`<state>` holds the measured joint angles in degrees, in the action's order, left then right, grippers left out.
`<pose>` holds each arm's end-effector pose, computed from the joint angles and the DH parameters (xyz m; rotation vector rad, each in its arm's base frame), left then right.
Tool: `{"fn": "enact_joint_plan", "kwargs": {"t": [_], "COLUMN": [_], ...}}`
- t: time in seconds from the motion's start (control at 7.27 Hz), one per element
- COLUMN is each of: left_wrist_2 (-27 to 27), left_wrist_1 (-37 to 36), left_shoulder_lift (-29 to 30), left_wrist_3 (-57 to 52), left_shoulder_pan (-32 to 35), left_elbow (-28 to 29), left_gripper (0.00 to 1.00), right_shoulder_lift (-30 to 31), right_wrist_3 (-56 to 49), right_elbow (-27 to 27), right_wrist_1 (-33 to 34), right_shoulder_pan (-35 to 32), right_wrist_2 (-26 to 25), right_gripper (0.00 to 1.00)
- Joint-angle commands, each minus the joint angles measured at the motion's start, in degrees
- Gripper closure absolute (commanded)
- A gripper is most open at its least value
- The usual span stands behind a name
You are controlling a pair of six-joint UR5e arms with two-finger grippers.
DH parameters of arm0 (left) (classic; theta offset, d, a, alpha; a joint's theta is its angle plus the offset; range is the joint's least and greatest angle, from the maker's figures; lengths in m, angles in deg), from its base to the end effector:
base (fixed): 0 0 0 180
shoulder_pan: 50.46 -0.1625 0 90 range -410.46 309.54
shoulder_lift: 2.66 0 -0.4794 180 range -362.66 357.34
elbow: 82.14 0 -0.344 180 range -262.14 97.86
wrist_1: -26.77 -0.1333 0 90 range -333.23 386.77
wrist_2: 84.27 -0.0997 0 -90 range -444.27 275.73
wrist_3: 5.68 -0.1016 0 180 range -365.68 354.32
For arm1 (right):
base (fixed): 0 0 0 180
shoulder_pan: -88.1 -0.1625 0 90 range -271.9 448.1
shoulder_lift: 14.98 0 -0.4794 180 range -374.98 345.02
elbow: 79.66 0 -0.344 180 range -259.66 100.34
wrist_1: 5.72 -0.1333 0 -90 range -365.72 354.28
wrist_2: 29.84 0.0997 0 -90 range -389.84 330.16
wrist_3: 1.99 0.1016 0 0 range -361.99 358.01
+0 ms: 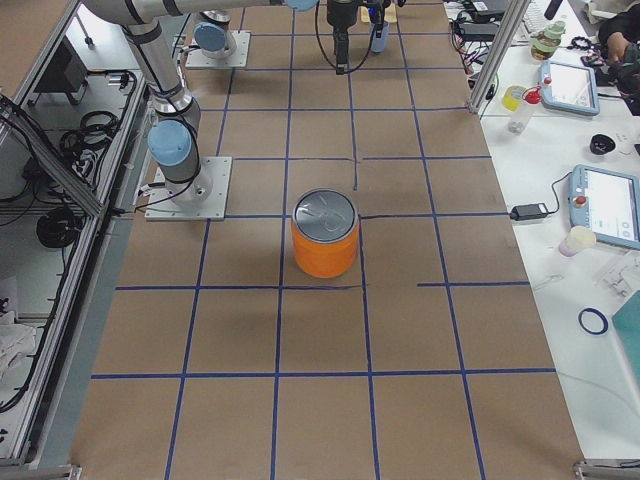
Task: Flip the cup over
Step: 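Carry the cup with the left gripper toward the wooden stand, set it upright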
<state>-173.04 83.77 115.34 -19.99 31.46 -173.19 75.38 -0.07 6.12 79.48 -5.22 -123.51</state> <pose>-0.0453 -0.6450 0.3243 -0.1713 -3.1272 0.1125 0.1520 -0.4311 0.5676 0.0378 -3.0772 -0.0014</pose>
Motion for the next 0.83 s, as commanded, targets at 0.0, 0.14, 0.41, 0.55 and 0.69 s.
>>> {"fn": "enact_joint_plan", "kwargs": {"t": [0.0,0.14,0.41,0.55,0.69], "left_wrist_2": [-0.17,-0.17,-0.26,-0.26,-0.35], "left_wrist_1": [-0.04,0.05,4.06,8.35,13.88], "left_shoulder_lift": [-0.05,-1.01,-5.48,-8.98,-12.76], "left_wrist_3": [-0.97,-0.81,-0.72,-0.28,-0.1], "left_shoulder_pan": [0.0,0.0,0.52,1.05,2.01], "left_elbow": [0.34,0.43,0.52,0.95,1.92], "left_gripper": [0.28,0.22,0.16,0.15,0.15], "right_shoulder_lift": [-0.09,-0.09,-0.27,-0.27,-0.27], "right_wrist_3": [-0.07,-0.07,-0.07,-0.07,0.02], "right_elbow": [0.0,0.17,0.18,0.18,0.18], "right_wrist_1": [0.05,0.05,0.05,0.13,0.05], "right_shoulder_pan": [0.07,0.07,0.07,0.07,0.07], "right_wrist_2": [-0.29,-0.29,-0.2,-0.2,-0.11], "right_gripper": [0.0,0.0,0.0,0.0,0.0]}}
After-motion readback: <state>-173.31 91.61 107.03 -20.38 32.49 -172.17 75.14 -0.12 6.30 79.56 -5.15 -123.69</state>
